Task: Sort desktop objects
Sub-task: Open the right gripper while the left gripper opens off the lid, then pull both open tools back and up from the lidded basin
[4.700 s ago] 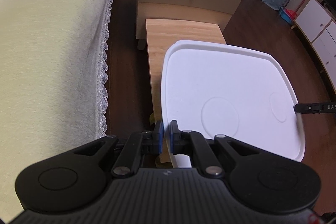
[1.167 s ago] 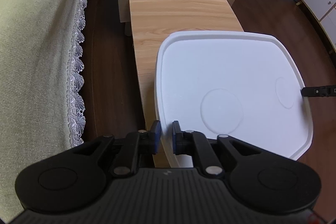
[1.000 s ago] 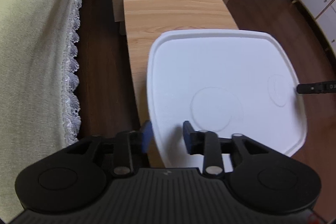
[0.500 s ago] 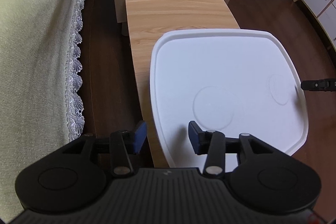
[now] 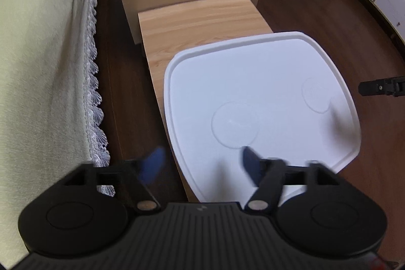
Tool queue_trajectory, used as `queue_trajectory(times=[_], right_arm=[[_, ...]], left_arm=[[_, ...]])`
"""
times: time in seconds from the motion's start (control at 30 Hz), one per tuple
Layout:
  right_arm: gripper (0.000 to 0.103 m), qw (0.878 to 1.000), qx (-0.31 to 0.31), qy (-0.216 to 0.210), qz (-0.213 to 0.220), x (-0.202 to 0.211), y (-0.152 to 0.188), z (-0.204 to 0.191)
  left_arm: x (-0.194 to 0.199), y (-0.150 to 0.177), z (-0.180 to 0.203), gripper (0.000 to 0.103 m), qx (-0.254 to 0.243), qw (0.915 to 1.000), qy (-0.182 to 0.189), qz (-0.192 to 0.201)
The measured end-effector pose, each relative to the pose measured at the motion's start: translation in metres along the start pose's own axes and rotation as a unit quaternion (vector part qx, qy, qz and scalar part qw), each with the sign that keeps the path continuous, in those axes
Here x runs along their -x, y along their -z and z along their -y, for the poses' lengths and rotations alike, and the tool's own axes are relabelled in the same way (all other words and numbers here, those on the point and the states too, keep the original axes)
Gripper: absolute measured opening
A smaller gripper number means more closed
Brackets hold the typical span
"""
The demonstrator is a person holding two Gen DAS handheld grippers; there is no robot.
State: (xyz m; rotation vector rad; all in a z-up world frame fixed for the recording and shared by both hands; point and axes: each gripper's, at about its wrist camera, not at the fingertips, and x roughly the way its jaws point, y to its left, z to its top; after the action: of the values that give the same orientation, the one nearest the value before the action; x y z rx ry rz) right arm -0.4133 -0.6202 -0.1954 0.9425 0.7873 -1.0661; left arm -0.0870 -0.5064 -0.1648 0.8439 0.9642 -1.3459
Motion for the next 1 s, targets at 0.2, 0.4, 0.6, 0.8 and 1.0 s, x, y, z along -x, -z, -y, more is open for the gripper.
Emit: queue_trajectory(times=[0.2,0.4,0.6,0.8,1.0], right_arm=[[0.102,1.000,0.007,-0.008,0.001,0.016,0.006,-0.009],[0.102,1.000,0.007,-0.013,-0.009,0.030,0.014,-0.017],[0.102,1.000,0.016,-0.007,-0.014,0.044,0.023,-0.027],[0.102,0.999,0.044,-0.001,-0.013,0.059,0.030,-0.042],[0.102,0.998,0.064,-0.005,-0.006,0.077,0.036,-0.057]], left_arm=[[0.023,0.009,0.009,0.102,-0.005,0.9998,-0.005,0.020],[0.045,0.020,0.016,0.102,-0.004,0.9994,-0.008,0.032],[0.066,0.033,0.022,0.102,0.003,0.9990,-0.015,0.041],[0.085,0.044,0.030,0.102,-0.001,0.9990,-0.013,0.042],[0.105,0.059,0.036,0.102,0.004,0.9987,-0.009,0.050]])
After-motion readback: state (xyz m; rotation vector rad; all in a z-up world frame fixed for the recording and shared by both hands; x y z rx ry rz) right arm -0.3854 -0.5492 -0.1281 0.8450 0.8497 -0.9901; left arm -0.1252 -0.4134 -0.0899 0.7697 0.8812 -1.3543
